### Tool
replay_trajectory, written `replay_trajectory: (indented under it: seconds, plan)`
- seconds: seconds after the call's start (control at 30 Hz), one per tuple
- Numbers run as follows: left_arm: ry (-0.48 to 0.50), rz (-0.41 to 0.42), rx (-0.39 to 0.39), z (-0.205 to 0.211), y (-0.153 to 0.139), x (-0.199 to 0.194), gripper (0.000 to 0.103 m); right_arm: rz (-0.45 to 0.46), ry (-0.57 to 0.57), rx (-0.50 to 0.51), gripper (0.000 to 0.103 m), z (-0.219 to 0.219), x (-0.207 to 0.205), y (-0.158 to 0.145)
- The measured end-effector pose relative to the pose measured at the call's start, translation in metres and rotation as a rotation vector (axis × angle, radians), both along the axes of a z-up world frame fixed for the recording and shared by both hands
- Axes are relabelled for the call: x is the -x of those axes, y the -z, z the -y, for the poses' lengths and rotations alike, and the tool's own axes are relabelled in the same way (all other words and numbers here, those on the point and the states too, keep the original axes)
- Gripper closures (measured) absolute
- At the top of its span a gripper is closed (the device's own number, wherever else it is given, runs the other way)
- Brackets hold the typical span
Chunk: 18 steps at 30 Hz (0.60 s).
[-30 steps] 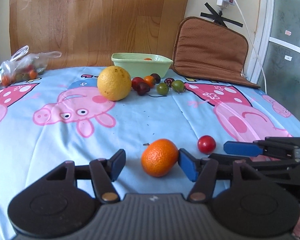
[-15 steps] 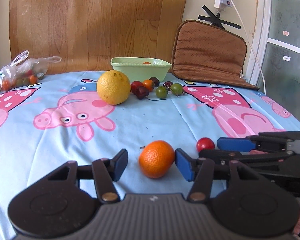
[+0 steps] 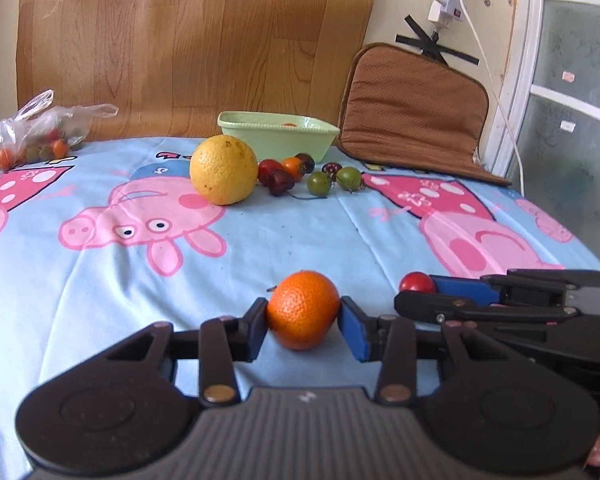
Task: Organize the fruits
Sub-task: 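Grasp a tangerine with the left gripper while the right gripper grasps a red cherry tomato, then carry both fruits to the green bowl and open both grippers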
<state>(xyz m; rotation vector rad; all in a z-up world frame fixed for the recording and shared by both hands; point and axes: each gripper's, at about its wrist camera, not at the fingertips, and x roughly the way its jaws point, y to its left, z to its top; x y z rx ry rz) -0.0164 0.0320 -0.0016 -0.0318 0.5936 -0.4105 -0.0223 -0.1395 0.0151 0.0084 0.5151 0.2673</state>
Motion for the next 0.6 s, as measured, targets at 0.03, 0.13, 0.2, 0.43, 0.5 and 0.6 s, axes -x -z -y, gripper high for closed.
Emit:
replay_trajectory:
  seconds: [0.03, 0.13, 0.2, 0.43, 0.5, 0.6]
  plan:
    - [-0.002, 0.008, 0.003, 0.0, -0.002, 0.0, 0.065, 0.009, 0.011, -0.006, 0.074, 0.002, 0.0, -0.001]
    - [-0.003, 0.005, -0.01, 0.001, 0.0, -0.003, 0.065, 0.011, 0.018, -0.018, 0.074, 0.006, -0.002, -0.002]
    - [-0.002, -0.017, -0.007, 0.002, 0.004, -0.005, 0.065, -0.034, 0.009, -0.026, 0.074, 0.006, -0.008, 0.001]
    - [0.021, 0.03, 0.001, 0.001, -0.015, -0.016, 0.065, 0.018, 0.004, -0.026, 0.074, 0.009, -0.013, -0.012]
    - [0.029, -0.004, 0.008, 0.004, -0.011, -0.025, 0.065, -0.02, -0.007, -0.019, 0.074, 0.01, -0.022, -0.008]
    - [0.049, -0.043, 0.02, 0.006, -0.005, -0.032, 0.065, -0.068, -0.004, -0.075, 0.074, 0.019, -0.03, -0.004]
